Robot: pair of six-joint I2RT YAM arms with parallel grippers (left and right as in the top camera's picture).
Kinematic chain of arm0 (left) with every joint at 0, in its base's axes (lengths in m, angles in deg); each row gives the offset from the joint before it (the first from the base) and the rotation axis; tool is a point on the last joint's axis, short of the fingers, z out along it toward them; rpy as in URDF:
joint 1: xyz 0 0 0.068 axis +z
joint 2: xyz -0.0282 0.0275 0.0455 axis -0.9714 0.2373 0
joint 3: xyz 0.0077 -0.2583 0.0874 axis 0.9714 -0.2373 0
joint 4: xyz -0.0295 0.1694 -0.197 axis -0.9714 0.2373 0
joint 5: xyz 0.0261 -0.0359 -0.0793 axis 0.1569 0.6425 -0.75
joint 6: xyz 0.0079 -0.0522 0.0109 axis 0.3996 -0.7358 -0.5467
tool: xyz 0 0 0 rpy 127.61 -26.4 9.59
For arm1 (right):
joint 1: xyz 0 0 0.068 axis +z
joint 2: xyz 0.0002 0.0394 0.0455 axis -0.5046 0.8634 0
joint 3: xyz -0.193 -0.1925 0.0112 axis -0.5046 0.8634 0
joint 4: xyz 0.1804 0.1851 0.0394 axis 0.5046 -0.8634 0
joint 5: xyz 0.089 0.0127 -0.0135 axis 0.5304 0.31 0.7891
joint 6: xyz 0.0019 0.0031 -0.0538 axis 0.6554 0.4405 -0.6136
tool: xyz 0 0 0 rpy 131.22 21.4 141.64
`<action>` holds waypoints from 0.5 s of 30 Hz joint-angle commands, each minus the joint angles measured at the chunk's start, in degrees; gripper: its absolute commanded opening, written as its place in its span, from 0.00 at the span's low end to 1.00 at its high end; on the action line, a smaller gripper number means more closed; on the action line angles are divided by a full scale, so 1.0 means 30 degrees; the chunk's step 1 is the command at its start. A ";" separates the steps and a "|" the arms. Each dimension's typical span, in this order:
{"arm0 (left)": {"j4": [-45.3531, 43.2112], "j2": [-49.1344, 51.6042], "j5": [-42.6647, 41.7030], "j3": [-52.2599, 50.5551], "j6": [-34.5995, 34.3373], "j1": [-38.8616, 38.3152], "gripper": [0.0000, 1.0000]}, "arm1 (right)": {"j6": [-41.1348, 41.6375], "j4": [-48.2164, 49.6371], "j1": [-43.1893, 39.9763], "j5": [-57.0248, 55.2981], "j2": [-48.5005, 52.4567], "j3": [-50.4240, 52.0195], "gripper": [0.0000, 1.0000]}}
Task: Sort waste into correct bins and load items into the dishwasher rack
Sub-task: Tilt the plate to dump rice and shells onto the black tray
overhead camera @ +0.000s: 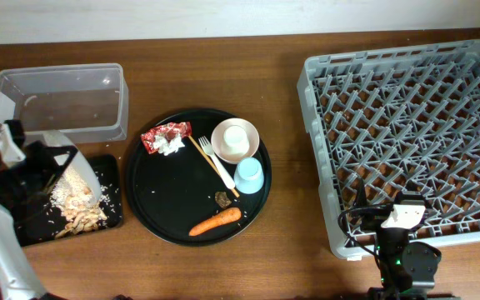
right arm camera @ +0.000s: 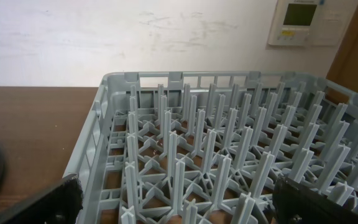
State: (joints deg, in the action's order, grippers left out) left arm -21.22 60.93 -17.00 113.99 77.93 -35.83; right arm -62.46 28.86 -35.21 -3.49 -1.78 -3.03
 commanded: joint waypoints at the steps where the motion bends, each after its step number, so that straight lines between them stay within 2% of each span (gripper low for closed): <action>1: 0.0029 0.0991 -0.3534 0.0379 0.0495 0.1224 0.00 | -0.0124 -0.0095 -0.0124 -0.0226 -0.0073 0.0124 0.99; 5: 0.0481 0.1763 -0.4867 0.0379 0.1093 0.1719 0.01 | -0.0124 -0.0095 -0.0124 -0.0233 -0.0073 0.0124 0.99; 15: 0.1552 0.2076 -0.5100 0.0379 0.0561 0.3468 0.00 | -0.0124 -0.0095 -0.0124 -0.0233 -0.0073 0.0124 0.99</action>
State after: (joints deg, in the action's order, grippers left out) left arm -18.53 66.50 -29.39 114.01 79.81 -28.03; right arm -62.48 28.84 -35.21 -3.49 -1.78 -3.03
